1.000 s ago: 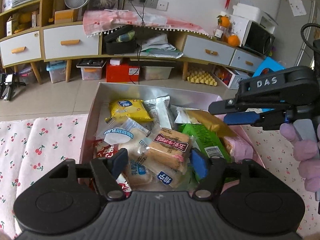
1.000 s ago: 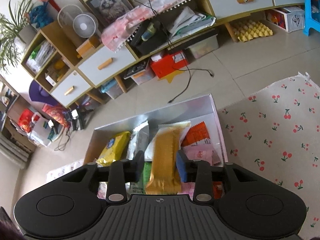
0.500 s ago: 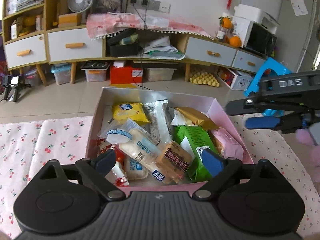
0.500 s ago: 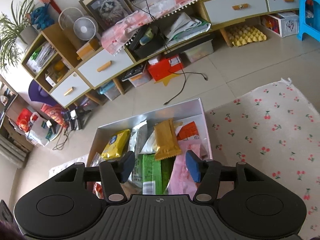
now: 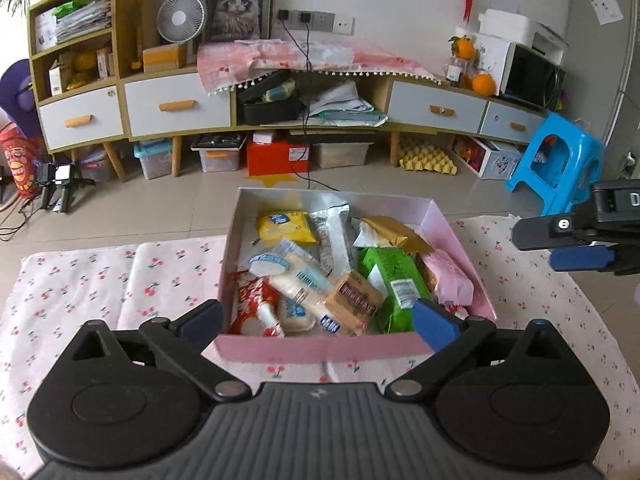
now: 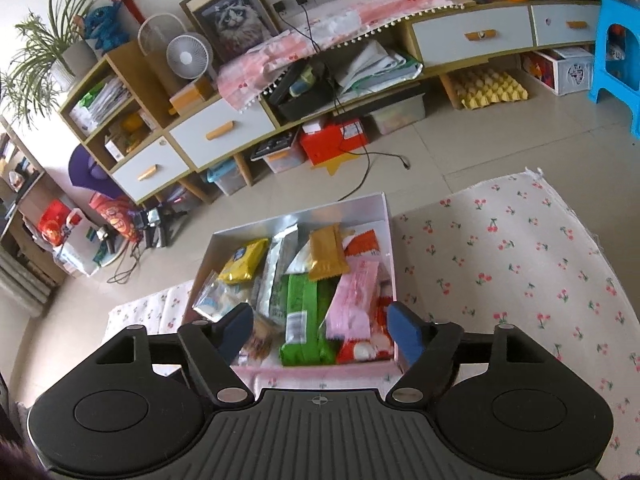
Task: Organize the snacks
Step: 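Withdraw both tools from the box toward the silver and orange packs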
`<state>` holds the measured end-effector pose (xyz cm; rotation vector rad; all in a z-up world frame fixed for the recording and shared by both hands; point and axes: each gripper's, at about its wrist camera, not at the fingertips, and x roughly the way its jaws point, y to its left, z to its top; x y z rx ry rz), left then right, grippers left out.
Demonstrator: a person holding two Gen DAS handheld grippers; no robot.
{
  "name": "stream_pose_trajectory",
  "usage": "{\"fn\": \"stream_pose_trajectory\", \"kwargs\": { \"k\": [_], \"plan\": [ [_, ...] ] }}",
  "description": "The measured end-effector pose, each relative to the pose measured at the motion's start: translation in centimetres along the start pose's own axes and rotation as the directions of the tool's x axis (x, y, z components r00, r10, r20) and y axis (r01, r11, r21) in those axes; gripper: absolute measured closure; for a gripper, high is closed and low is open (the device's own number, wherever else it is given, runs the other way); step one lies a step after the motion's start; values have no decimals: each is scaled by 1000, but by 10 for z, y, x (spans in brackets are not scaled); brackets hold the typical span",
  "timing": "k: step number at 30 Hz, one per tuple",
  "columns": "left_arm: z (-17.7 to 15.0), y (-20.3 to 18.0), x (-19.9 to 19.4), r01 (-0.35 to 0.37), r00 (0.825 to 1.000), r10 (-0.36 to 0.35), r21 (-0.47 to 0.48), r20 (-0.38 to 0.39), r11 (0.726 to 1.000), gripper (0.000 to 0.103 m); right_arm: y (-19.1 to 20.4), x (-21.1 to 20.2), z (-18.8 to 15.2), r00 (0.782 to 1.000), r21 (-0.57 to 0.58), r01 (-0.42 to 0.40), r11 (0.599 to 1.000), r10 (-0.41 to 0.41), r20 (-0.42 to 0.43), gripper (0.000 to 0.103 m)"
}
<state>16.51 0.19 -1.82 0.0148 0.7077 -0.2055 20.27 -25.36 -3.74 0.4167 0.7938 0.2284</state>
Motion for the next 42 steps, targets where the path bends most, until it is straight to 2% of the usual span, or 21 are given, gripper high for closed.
{"fn": "stream_pose_trajectory", "kwargs": {
  "k": [6, 16, 23, 27, 31, 35, 39, 42],
  "plan": [
    [-10, 3, -16, -28, 999, 28, -7, -17, 1000, 1, 8, -21, -17, 1000, -53, 25, 998, -25, 3, 20],
    [-35, 6, -44, -64, 997, 65, 25, -34, 998, 1, 17, -39, -53, 1000, -130, 23, 991, -26, -18, 20],
    [-53, 10, -61, -62, 997, 62, -7, -44, 998, 1, 18, -52, -82, 1000, -169, -8, 986, 3, -31, 20],
    [-66, 13, -68, -62, 997, 61, -13, -41, 998, 1, 15, -54, -102, 999, -198, -20, 980, 13, -33, 15],
    [-75, 16, -71, -56, 997, 56, -1, -45, 998, 1, 13, -51, -119, 997, -236, -43, 971, 26, -76, 14],
    [-84, 20, -75, -45, 998, 45, -2, -50, 999, 1, 18, -54, -137, 995, -315, -73, 946, 49, -85, 14],
    [-97, 24, -77, -44, 997, 44, -5, -61, 999, 1, 24, -56, -164, 992, -446, -115, 887, 78, -100, 14],
    [-107, 26, -77, -38, 996, 36, -16, -77, 999, 1, 24, -58, -178, 984, -488, -165, 857, 108, -145, 14]
  ]
}}
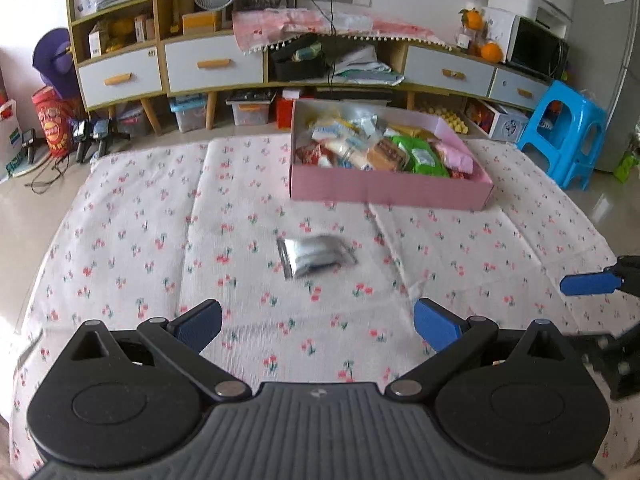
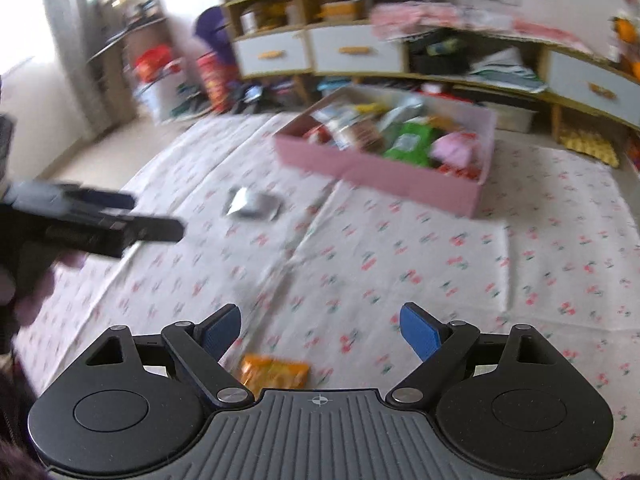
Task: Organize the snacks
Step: 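Withdraw both tools from the box toward the silver and orange packs, then grasp the silver foil pack with left tool while right tool grasps orange biscuit pack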
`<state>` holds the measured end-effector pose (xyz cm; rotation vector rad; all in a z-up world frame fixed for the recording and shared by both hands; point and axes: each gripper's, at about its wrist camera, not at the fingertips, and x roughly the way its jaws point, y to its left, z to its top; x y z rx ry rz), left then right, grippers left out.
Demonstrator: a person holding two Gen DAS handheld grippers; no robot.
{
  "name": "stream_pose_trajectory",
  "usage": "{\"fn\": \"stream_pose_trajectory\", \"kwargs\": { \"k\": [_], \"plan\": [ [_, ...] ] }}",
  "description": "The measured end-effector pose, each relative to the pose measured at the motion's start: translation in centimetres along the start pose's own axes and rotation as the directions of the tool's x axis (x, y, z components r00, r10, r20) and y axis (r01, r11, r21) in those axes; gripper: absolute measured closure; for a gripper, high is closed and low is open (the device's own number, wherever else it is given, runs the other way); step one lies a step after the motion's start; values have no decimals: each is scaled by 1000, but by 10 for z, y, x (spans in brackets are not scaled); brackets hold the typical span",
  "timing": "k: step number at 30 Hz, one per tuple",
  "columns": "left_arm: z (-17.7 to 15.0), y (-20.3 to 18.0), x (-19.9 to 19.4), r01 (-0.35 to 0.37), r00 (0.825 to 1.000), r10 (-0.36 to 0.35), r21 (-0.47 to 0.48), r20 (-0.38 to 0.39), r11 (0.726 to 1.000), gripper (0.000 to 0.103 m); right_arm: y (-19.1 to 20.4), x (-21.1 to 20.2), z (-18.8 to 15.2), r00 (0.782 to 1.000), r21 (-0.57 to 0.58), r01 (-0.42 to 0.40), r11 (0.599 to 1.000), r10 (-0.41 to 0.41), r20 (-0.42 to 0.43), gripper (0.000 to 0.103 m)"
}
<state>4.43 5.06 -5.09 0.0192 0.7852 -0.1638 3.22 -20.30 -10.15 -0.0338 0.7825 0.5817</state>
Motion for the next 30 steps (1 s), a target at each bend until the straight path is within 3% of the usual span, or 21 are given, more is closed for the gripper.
{"fn": "stream_pose_trajectory", "kwargs": {
  "k": [7, 11, 19, 21, 25, 30],
  "plan": [
    [-15, 1, 0, 7, 999, -8, -9, -41, 1000, 1, 17, -2, -21, 995, -124, -85, 989, 79, -52, 14],
    [-20, 0, 1, 6, 998, -6, 2, -57, 1000, 1, 26, 6, -33, 985, -124, -122, 985, 105, -137, 14],
    [-23, -4, 3, -7, 998, 9, 32, -68, 999, 1, 38, 30, -46, 974, -90, -88, 992, 67, -217, 20],
    [-24, -3, 4, -12, 997, 15, 37, -71, 999, 1, 42, 31, -46, 979, -108, -56, 993, 34, -199, 26],
    [-24, -1, 7, -16, 997, 18, 29, -76, 999, 1, 43, 30, -44, 983, -118, -15, 993, -7, -182, 50],
    [-23, -1, 13, -32, 997, 35, 46, -69, 998, 1, 40, 32, -40, 983, -105, 17, 994, -36, -182, 60]
  ]
}}
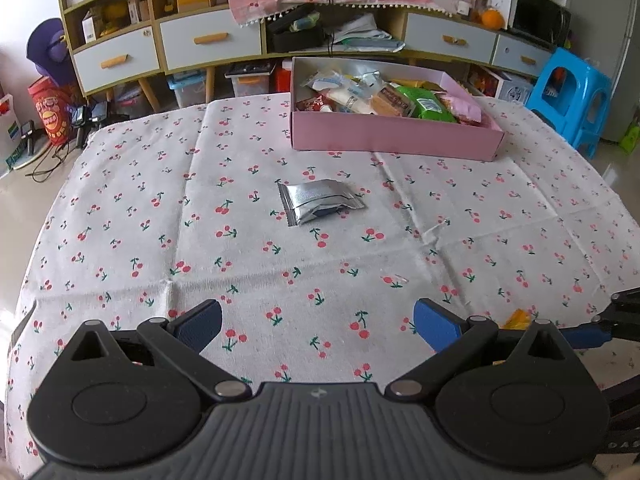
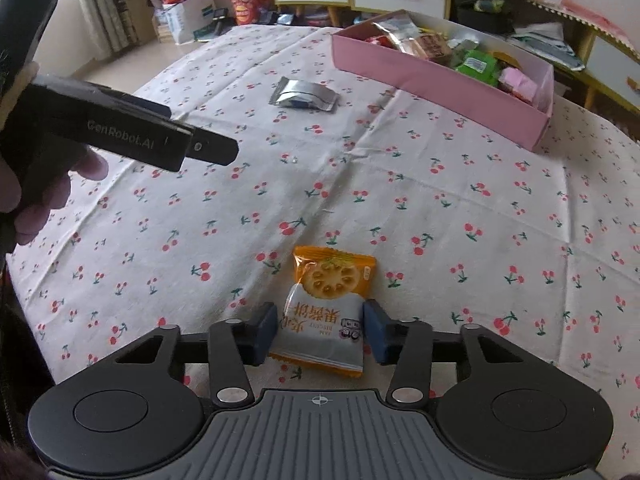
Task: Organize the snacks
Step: 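Grasp the silver foil pack with left tool while right tool grasps orange biscuit pack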
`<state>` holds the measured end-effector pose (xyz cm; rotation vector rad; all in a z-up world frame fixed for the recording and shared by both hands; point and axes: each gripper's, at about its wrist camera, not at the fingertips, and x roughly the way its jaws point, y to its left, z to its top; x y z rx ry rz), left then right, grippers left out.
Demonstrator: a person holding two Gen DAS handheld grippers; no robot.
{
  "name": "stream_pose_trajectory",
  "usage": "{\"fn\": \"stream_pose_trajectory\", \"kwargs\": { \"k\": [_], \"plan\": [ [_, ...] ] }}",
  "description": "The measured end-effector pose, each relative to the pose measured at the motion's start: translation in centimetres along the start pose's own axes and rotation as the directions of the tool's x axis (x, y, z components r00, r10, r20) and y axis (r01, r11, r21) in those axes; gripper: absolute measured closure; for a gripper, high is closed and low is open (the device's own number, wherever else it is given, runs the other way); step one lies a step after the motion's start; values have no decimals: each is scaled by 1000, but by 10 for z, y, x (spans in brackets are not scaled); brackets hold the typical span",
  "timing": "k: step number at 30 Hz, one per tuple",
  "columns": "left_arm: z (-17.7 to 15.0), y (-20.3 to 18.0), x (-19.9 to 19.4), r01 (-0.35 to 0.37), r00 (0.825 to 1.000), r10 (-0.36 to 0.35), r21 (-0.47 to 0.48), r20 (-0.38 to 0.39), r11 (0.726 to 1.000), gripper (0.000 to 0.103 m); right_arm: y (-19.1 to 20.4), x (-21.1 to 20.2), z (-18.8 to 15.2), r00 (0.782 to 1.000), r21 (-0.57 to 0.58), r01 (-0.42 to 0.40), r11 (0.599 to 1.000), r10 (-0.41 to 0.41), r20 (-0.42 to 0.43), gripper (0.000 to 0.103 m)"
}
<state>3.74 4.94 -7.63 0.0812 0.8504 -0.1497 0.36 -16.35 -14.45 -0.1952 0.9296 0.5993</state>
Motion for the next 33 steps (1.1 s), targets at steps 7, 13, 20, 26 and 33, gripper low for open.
{"fn": "stream_pose_trajectory", "kwargs": {
  "k": [7, 13, 20, 26, 33],
  "plan": [
    [8, 0, 18, -41, 999, 41, 4, 24, 999, 1, -18, -1, 11, 998, 82, 69, 994, -70, 3, 62],
    [21, -2, 38, -83, 995, 86, -55, 52, 995, 2, -27, -2, 24, 997, 124, 74, 989, -77, 16, 62],
    [33, -17, 57, -126, 989, 133, -104, 65, 987, 7, -33, -1, 42, 997, 159, 61, 985, -66, 28, 62],
    [39, -20, 67, -167, 982, 178, -143, 64, 976, 11, -43, 1, 51, 998, 194, 55, 979, -61, 27, 62],
    [46, -13, 71, -182, 977, 202, -224, 69, 957, 31, -52, 3, 56, 998, 234, 56, 971, -63, 24, 62]
  ]
}}
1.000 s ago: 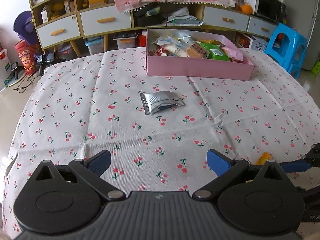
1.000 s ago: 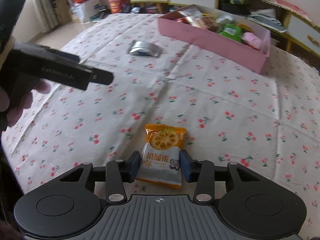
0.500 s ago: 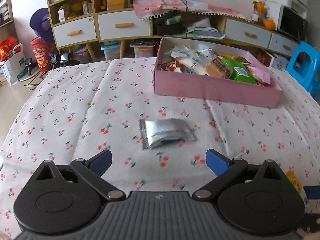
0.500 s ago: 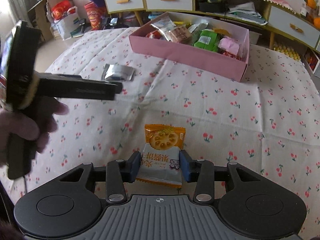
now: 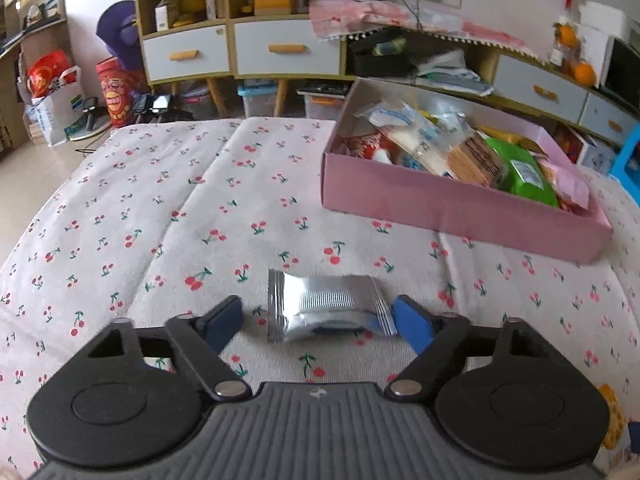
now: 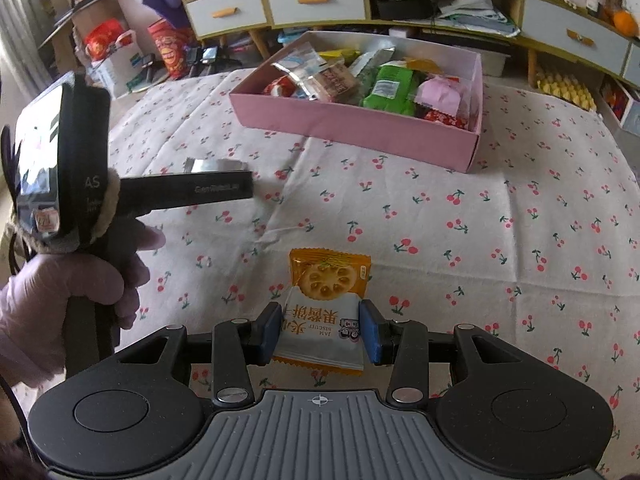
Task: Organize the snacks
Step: 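Grasp the silver foil pack with left tool while right tool grasps orange biscuit pack, then carry both packs into the pink box and open both tools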
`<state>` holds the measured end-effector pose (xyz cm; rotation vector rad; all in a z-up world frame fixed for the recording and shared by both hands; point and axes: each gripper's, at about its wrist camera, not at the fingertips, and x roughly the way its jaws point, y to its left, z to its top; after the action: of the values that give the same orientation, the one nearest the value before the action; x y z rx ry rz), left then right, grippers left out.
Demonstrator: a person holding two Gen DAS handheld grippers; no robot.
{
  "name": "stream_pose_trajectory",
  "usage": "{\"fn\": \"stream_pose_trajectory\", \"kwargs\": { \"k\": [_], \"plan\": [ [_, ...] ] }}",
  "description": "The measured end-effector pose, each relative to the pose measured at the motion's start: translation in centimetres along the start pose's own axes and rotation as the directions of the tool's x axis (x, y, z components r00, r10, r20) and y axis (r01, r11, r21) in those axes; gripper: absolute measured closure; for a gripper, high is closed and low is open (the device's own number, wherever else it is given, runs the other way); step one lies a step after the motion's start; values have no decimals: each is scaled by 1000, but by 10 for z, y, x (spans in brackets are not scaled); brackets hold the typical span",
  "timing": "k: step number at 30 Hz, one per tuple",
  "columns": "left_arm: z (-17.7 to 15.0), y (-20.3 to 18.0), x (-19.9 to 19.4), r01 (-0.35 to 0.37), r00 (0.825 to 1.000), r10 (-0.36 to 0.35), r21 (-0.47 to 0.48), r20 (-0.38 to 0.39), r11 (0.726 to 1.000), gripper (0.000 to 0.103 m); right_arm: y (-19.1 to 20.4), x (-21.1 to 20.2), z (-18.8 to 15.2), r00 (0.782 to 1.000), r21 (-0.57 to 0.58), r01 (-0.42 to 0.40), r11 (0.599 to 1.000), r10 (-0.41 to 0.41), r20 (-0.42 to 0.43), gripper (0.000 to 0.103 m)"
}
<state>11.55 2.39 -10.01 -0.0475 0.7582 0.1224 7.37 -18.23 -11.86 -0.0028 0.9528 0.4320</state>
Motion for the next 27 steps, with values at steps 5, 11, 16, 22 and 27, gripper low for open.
{"fn": "stream_pose_trajectory", "kwargs": {
  "k": [5, 11, 16, 22, 27],
  "plan": [
    [4, -2, -1, 12, 1000, -12, 21, 4, 1000, 54, -8, -2, 7, 1000, 35, 4, 999, -4, 16, 62],
    [6, -2, -2, 38, 999, -38, 35, -8, 999, 59, -16, 1, 15, 1000, 77, 8, 997, -10, 18, 62],
    [14, 0, -6, 78, 996, -78, -7, -32, 997, 65, -22, 1, 24, 1000, 116, -5, 993, 2, 28, 62],
    [27, 0, -16, 130, 991, -131, -76, -13, 989, 66, -31, 1, 46, 998, 200, -20, 980, 8, 63, 62],
    [40, -1, -25, 171, 985, -170, -129, 23, 977, 66, -41, -2, 67, 993, 275, -45, 960, 13, 116, 62]
  ]
}}
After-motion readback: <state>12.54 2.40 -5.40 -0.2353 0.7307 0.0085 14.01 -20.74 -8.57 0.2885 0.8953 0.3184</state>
